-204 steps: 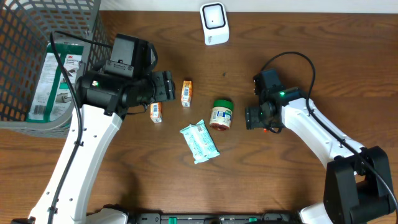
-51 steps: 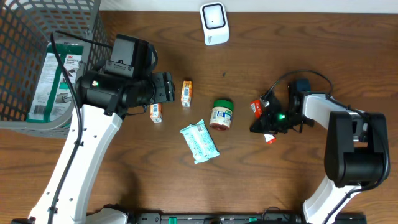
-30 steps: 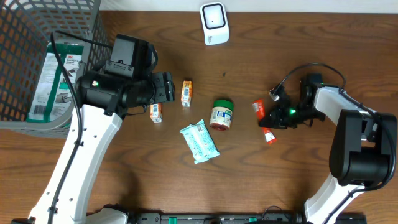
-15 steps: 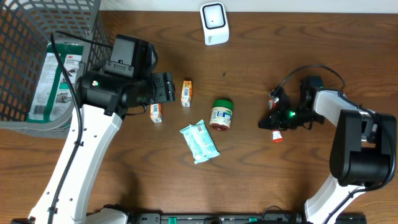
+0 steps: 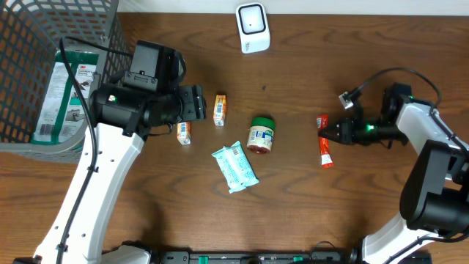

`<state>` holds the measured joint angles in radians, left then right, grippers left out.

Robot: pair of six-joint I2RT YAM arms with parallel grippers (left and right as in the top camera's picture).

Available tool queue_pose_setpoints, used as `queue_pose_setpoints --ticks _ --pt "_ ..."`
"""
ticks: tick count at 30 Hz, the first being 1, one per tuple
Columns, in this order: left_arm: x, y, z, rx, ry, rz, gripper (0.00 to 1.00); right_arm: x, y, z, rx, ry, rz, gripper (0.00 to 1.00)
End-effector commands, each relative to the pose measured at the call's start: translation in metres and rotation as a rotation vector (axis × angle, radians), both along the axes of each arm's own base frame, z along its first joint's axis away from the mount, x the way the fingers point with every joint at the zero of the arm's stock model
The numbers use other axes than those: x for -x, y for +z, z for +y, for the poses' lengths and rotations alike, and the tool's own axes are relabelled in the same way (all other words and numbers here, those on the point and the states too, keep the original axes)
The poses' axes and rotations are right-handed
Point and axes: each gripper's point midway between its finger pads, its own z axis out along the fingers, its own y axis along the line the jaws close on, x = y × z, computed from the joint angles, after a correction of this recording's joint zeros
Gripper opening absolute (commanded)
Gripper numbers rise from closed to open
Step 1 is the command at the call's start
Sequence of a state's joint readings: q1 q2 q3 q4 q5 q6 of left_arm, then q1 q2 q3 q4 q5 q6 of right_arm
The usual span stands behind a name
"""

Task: Scan the item barcode
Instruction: 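Regrasp the red stick with right gripper and set it upright right of jar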

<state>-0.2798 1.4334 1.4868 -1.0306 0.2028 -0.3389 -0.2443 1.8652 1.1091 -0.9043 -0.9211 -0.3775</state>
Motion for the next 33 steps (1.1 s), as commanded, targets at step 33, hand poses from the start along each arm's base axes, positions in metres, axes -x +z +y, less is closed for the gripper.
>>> queue_pose_setpoints --ticks 33 --pt "-0.003 -0.009 0.005 -0.056 -0.012 0.013 0.74 0.028 -0.104 -0.071 0.386 -0.334 0.194 0.01"
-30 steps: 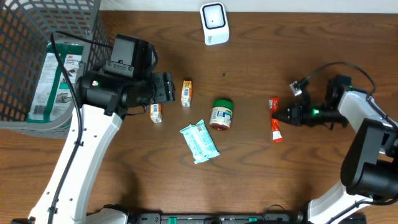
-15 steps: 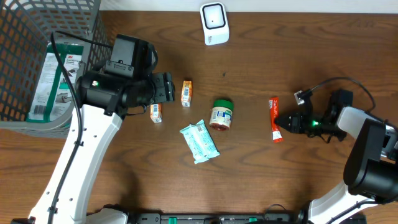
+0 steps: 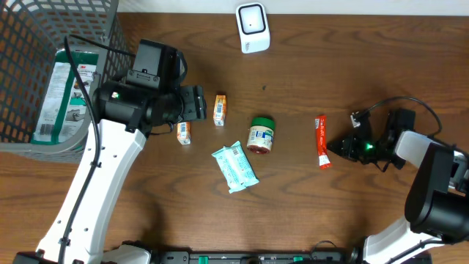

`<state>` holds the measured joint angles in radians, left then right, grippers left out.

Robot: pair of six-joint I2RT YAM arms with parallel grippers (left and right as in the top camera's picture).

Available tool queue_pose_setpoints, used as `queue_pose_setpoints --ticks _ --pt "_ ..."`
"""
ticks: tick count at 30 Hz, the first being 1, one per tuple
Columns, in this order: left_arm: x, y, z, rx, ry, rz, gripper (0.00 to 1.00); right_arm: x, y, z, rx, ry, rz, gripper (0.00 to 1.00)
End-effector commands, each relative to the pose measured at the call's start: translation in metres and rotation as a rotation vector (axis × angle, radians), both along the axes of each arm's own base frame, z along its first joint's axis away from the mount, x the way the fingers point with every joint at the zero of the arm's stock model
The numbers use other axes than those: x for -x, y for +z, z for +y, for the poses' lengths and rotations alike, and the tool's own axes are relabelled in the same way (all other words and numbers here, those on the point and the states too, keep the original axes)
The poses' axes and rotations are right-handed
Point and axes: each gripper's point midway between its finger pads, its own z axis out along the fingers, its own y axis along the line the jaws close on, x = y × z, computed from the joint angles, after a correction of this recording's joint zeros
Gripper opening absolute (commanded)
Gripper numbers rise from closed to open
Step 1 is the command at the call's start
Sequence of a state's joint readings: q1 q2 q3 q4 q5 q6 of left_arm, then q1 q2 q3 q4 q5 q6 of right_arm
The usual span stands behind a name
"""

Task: Scan the item barcode
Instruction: 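Regrasp the red stick with right gripper and set it upright right of jar, then reach the left gripper into the basket and grasp the green gloves pack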

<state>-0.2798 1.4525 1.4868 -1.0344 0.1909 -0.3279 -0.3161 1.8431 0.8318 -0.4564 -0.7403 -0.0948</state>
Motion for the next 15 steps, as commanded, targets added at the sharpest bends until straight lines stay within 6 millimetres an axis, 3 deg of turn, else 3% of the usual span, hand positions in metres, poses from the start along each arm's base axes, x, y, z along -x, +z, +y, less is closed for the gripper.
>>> queue_pose_setpoints --ticks 1,8,12,15 --pt "-0.001 -0.002 0.003 -0.035 -0.009 -0.004 0.74 0.018 -0.032 -0.029 0.203 -0.078 0.151 0.01" --pt "-0.009 -0.002 0.021 -0.126 0.045 -0.039 0.74 0.005 -0.011 -0.036 0.255 -0.094 0.218 0.02" --pt "-0.01 -0.002 0.025 -0.144 0.054 -0.043 0.74 -0.015 0.012 -0.033 0.293 -0.069 0.211 0.15" --pt "-0.01 -0.002 0.025 -0.144 0.055 -0.042 0.74 -0.03 0.023 -0.022 0.304 -0.037 0.17 0.32"
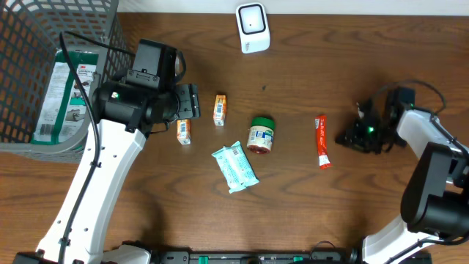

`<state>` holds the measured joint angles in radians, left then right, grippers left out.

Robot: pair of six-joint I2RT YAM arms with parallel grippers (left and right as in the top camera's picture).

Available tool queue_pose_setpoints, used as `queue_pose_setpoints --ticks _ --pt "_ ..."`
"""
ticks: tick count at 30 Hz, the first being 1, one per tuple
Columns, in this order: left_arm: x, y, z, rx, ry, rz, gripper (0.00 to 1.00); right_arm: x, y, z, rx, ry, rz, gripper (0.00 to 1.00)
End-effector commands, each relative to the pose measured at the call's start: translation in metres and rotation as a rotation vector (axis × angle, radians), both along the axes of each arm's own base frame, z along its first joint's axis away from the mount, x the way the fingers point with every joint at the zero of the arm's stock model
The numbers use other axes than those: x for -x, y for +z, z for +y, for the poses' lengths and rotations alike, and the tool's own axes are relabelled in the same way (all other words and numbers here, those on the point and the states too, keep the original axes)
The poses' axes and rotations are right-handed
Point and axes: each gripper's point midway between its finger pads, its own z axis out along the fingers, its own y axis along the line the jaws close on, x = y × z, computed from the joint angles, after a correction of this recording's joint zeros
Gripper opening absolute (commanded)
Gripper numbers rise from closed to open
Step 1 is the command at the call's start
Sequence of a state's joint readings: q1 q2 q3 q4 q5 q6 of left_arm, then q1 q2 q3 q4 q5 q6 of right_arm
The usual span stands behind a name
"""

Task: Scan the item barcode
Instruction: 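Reach the left gripper into the basket and grasp the green gloves pack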

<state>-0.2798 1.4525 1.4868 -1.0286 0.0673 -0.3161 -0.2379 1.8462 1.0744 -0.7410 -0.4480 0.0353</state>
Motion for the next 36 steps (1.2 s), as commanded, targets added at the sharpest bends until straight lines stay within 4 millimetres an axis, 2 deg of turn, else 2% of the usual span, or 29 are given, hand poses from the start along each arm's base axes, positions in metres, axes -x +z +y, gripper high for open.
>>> queue_pose_setpoints --ticks 1,2,5,7,9,14,15,16,17,18,19,22,25,31,36 --pt "-0.002 -0.001 0.006 -0.036 0.008 -0.002 0.74 -0.015 0.006 0.004 0.064 0.036 -0.023 0.35" --pt "-0.001 -0.002 0.006 -0.037 0.008 0.0 0.74 -0.016 0.006 0.008 0.065 0.048 -0.027 0.36" --pt "-0.003 0.006 0.013 -0.035 0.029 -0.009 0.74 -0.017 0.005 0.015 0.092 0.077 -0.027 0.49" --pt "-0.007 0.023 0.025 -0.028 0.067 -0.034 0.74 -0.016 0.003 0.016 0.135 0.097 -0.02 0.58" --pt "-0.012 0.047 0.043 -0.019 0.119 -0.074 0.74 -0.015 0.001 0.017 0.167 0.113 -0.016 0.62" --pt "-0.025 0.122 0.101 -0.008 0.284 -0.263 0.74 -0.018 0.0 0.019 0.202 0.131 -0.026 0.74" --pt "-0.028 0.138 0.123 -0.037 0.349 -0.32 0.74 -0.018 0.0 0.02 0.202 0.132 -0.029 0.79" --pt "-0.03 0.147 0.137 -0.062 0.393 -0.353 0.74 -0.019 0.0 0.02 0.202 0.132 -0.031 0.83" --pt "-0.031 0.155 0.155 -0.099 0.451 -0.389 0.74 -0.019 0.0 0.02 0.203 0.132 -0.032 0.95" --pt "-0.031 0.162 0.173 -0.135 0.506 -0.419 0.74 -0.019 0.0 0.02 0.203 0.132 -0.033 0.99" --pt "-0.03 0.166 0.189 -0.171 0.559 -0.437 0.74 -0.019 0.0 0.019 0.203 0.131 -0.032 0.99" --pt "-0.027 0.163 0.231 -0.279 0.667 -0.423 0.75 -0.019 0.0 0.019 0.203 0.131 -0.031 0.99" --pt "-0.03 0.144 0.259 -0.362 0.656 -0.344 0.81 -0.019 0.0 0.02 0.202 0.131 -0.031 0.99" --pt "-0.044 0.093 0.298 -0.405 0.661 -0.186 0.93 -0.019 0.0 0.02 0.202 0.131 -0.031 0.99" --pt "-0.063 0.045 0.317 -0.441 0.601 -0.066 0.97 -0.019 0.0 0.02 0.202 0.131 -0.031 0.99"
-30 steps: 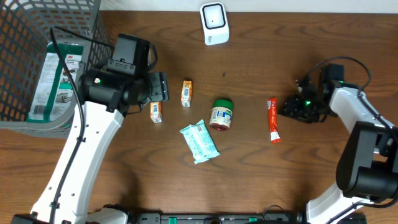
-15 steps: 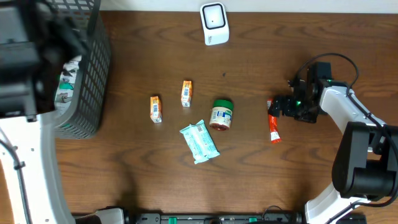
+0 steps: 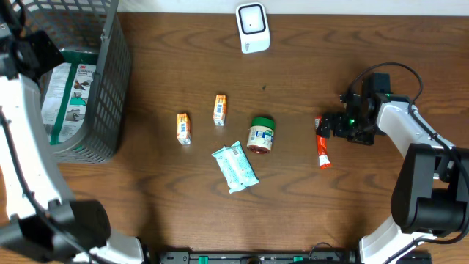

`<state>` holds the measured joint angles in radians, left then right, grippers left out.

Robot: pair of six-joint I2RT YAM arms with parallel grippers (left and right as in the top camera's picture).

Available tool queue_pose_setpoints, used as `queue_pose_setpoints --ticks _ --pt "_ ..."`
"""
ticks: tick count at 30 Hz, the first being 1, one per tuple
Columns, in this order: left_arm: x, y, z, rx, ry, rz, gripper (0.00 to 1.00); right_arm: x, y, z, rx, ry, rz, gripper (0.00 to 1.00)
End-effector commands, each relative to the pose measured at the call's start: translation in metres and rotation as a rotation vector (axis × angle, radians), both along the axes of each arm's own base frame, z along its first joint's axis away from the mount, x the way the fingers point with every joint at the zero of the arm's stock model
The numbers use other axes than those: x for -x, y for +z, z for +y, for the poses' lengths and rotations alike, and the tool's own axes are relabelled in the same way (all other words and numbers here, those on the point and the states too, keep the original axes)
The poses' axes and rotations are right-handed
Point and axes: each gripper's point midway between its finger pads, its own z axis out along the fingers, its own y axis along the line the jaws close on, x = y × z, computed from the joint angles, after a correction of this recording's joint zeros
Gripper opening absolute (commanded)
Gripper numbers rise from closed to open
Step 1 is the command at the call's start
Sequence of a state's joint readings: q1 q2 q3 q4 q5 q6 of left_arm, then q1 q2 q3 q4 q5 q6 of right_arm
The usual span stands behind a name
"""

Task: Scan the item barcode
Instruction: 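Reach the left gripper into the basket and grasp the green gloves pack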

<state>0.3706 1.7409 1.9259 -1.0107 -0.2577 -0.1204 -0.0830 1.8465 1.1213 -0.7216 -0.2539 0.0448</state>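
Observation:
The white barcode scanner (image 3: 253, 28) stands at the table's far edge. A red packet (image 3: 322, 147) lies right of centre. My right gripper (image 3: 324, 125) reaches in from the right, its fingertips at the packet's upper end, and the overhead view does not show whether they grip it. A small jar (image 3: 261, 135), a teal packet (image 3: 234, 167) and two small orange boxes (image 3: 183, 127) (image 3: 220, 109) lie mid-table. My left arm (image 3: 22, 132) is at the far left, with its gripper (image 3: 35, 45) over the basket, its state unclear.
A grey wire basket (image 3: 110, 88) stands at the left edge with a green-and-white package (image 3: 62, 92) inside. The right arm's cable loops above its wrist.
My left arm has moved from beside the orange boxes to the far left over the basket. My right gripper has moved left from about 30 px off the red packet to its upper end.
At first my right gripper touched the red packet's side while the left hovered by the orange boxes. The right one then stood back to the right, first lower, then higher. Now it is at the packet's top, and the left arm is at the basket.

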Motion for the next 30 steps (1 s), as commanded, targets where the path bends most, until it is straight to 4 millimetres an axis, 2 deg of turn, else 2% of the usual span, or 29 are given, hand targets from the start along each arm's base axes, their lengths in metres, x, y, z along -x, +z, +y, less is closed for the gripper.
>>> queue_pose_setpoints --ticks 1,3,7,10,17,18,23,26,30 --pt "-0.01 -0.027 0.012 -0.027 -0.048 0.099 0.98 -0.002 -0.001 0.001 0.002 0.003 0.0 0.99" --pt "-0.02 -0.047 0.014 -0.02 -0.079 0.141 0.98 -0.002 -0.001 0.001 0.002 0.003 0.0 0.99" --pt "-0.047 -0.089 0.006 0.03 -0.24 0.202 0.99 -0.002 -0.001 0.001 0.002 0.003 0.0 0.99" --pt "-0.059 -0.119 0.001 0.065 -0.325 0.251 0.99 -0.002 -0.001 0.001 0.002 0.003 0.0 0.99" --pt "-0.063 -0.19 0.004 0.138 -0.329 0.376 0.98 -0.002 -0.001 0.001 0.002 0.003 0.0 0.99" --pt "-0.062 -0.206 0.003 0.154 -0.333 0.405 0.99 -0.002 -0.001 0.001 0.002 0.003 0.0 0.99" --pt "-0.059 -0.25 0.002 0.193 -0.348 0.485 0.99 -0.002 -0.001 0.001 0.002 0.003 0.0 0.99" --pt "-0.058 -0.272 0.002 0.206 -0.367 0.523 0.98 -0.002 -0.001 0.001 0.002 0.003 0.0 0.99" --pt "-0.056 -0.286 0.006 0.196 -0.355 0.554 0.99 -0.002 -0.001 0.001 0.002 0.003 0.0 0.99"
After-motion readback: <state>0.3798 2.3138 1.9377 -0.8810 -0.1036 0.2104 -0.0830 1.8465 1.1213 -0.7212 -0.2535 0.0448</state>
